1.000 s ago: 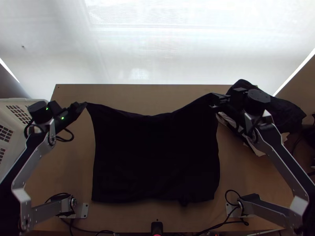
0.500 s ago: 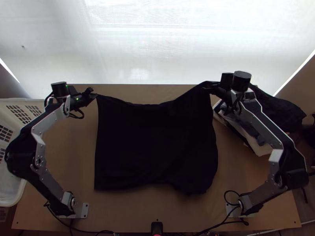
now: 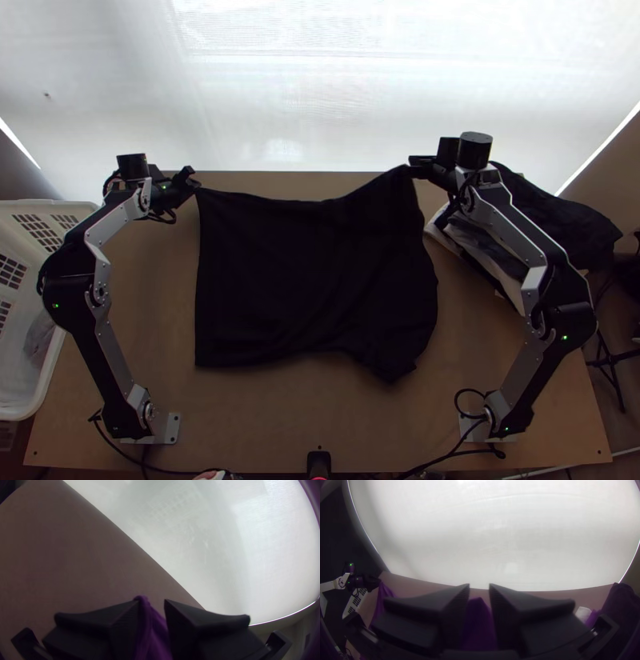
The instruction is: Fold the t-shirt
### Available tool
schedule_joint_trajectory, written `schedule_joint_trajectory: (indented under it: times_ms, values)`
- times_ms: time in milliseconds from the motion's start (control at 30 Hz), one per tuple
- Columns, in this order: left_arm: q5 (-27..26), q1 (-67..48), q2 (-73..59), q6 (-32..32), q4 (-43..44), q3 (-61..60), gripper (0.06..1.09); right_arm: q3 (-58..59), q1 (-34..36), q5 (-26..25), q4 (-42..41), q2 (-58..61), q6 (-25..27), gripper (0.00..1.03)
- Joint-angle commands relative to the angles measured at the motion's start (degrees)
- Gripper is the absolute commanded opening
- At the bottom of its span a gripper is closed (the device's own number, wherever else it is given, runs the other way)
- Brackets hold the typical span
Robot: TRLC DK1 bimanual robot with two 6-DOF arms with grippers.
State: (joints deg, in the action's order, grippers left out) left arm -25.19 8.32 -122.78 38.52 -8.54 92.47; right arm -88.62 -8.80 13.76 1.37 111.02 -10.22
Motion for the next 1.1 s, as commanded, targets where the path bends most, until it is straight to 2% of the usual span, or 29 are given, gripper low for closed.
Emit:
schedule_joint_trajectory:
  times_ms: [0,67,200,333,400,500,567,700,800,833,900,967,1067]
  values:
    - [-3.02,0.47,-0.18,0.32,-0.52,3.07,1.04,-1.73,-0.87,-0.05,2.94,0.42,-0.24,1.00]
    - [-3.20,0.47,2.28,0.94,-0.52,2.28,1.04,-0.94,-1.57,-0.05,4.87,-2.39,-0.15,0.99]
    - [-4.08,0.12,9.75,0.59,-0.96,-2.03,1.04,1.17,-2.01,-0.05,14.98,-10.12,-0.86,1.00]
    - [-4.52,0.03,20.39,0.41,-3.68,-10.73,1.04,16.20,-3.16,2.15,21.66,-20.93,-0.24,0.99]
    - [-4.43,-0.32,24.96,-2.31,-6.67,-14.59,1.04,23.76,-3.42,2.24,26.41,-25.24,1.25,0.97]
    - [-4.43,-1.81,30.85,-5.21,-8.34,-21.19,1.04,29.47,-1.05,2.76,35.90,-28.32,0.55,0.96]
    - [-4.43,-2.43,32.69,-7.32,-14.40,-22.42,1.04,31.75,0.45,2.76,41.35,-29.28,0.73,0.96]
    - [-4.08,-0.49,34.28,-8.82,-15.99,-24.70,1.04,33.07,3.52,2.15,45.13,-30.51,2.84,0.99]
    - [-4.08,0.03,39.55,-10.75,-20.21,-26.11,1.04,33.69,5.55,3.29,46.97,-35.70,3.10,0.99]
    - [-4.08,0.03,41.13,-11.10,-21.88,-26.81,1.04,34.48,5.72,3.56,46.97,-37.19,2.48,0.99]
    - [-3.46,-1.02,50.10,-13.65,-25.48,-32.70,1.04,39.66,6.34,4.79,47.59,-42.29,-2.61,0.98]
    - [-3.29,-1.02,52.29,-13.39,-26.27,-33.58,1.04,40.89,6.42,4.79,47.68,-43.35,-2.97,0.97]
    - [-2.93,-1.55,55.63,-12.77,-27.59,-34.37,1.04,43.27,5.98,4.79,48.03,-44.84,-4.28,0.88]
